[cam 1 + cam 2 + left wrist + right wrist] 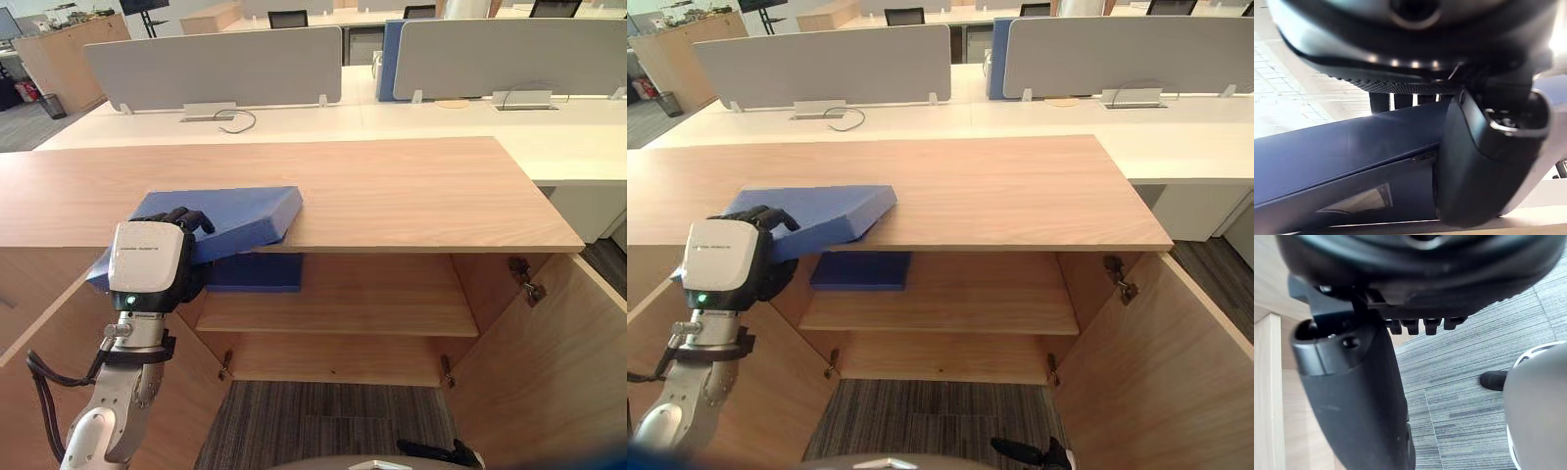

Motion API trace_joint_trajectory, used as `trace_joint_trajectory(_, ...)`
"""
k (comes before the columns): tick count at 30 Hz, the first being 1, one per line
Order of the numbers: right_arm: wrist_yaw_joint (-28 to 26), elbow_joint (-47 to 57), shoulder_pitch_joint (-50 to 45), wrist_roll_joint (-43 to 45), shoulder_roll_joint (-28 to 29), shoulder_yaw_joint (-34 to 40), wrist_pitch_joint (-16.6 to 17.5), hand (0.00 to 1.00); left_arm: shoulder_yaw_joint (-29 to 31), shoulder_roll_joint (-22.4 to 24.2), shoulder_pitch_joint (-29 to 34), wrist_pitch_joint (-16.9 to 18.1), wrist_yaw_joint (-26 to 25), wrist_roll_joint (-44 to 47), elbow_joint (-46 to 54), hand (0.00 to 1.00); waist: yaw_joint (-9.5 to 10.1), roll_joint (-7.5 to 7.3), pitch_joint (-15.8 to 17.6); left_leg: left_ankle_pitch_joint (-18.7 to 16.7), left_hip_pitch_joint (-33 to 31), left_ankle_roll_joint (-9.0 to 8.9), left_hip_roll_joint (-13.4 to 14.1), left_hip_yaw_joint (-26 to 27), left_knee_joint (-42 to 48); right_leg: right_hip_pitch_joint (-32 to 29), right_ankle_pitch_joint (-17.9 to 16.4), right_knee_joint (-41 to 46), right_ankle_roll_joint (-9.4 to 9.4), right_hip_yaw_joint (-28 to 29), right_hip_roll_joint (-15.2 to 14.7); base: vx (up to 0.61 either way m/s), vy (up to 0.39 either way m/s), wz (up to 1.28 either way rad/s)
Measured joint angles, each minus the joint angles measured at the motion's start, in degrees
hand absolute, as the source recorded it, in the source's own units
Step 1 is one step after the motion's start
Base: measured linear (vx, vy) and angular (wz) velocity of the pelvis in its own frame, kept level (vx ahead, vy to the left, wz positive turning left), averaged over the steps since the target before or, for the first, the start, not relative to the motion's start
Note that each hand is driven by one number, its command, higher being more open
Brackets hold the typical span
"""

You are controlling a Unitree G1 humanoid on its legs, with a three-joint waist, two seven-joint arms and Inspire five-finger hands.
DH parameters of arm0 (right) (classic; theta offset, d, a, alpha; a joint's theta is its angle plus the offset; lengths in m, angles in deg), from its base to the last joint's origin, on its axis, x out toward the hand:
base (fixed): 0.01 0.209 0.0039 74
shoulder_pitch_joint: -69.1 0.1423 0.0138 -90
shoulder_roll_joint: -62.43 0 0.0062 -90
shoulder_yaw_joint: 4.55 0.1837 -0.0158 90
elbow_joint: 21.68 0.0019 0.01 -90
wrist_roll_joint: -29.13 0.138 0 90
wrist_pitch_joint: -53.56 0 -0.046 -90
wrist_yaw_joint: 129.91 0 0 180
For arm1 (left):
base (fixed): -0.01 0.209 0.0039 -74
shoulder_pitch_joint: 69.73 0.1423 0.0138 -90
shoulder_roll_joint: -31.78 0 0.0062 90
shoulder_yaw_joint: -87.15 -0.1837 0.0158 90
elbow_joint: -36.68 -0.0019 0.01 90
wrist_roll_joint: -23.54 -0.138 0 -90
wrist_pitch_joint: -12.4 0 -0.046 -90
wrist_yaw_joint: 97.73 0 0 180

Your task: Walk over to the cabinet, pick up the folder, carry it to the office cabinet, place the folder inside the office cabinet, then close the office cabinet door

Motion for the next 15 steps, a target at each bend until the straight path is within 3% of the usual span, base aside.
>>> trace_joint_trajectory(5,-0.08,-0.12,-0.14,0.02,0.19,0.85,0.0,1.0,-2.06,-0.65,0.67,-0.02,2.61,0.51,5.48,0.0,0.26,-0.28,0.03,0.03,-0.35,-0.05,0.02,0.06,0.05,-0.1,0.03,-0.14,0.01,0.28,0.04,0.0,0.0,0.0)
trace_joint_trajectory(8,-0.19,-0.16,-0.14,0.07,0.61,2.19,0.01,1.0,-2.96,1.8,4.01,3.61,5.31,5.65,12.6,0.0,0.26,-0.67,0.03,-0.04,-0.47,-0.12,-0.01,0.07,0.23,-0.25,0.03,-0.14,0.0,0.83,0.02,0.0,0.01,-0.03)
trace_joint_trajectory(12,-0.05,3.34,-1.62,3.5,1.05,2.14,0.0,1.0,-1.46,9.15,5.43,9.41,7.66,27.03,18.59,0.0,0.26,-0.88,0.17,-0.42,-0.84,-0.14,0.31,0.91,0.74,-1.25,-0.03,0.34,-0.06,1.89,0.27,-0.04,0.01,-0.13)
trace_joint_trajectory(15,0.67,20.37,-8.21,7.94,4.54,1.93,0.25,1.0,2.9,17.7,9.63,11.4,9.49,48.88,20.59,0.0,-1.17,-0.43,0.39,-0.95,-0.79,-0.3,0.86,3.13,1.32,-2.4,0.14,0.83,-0.28,4.31,0.76,-0.03,0.011,-0.39)
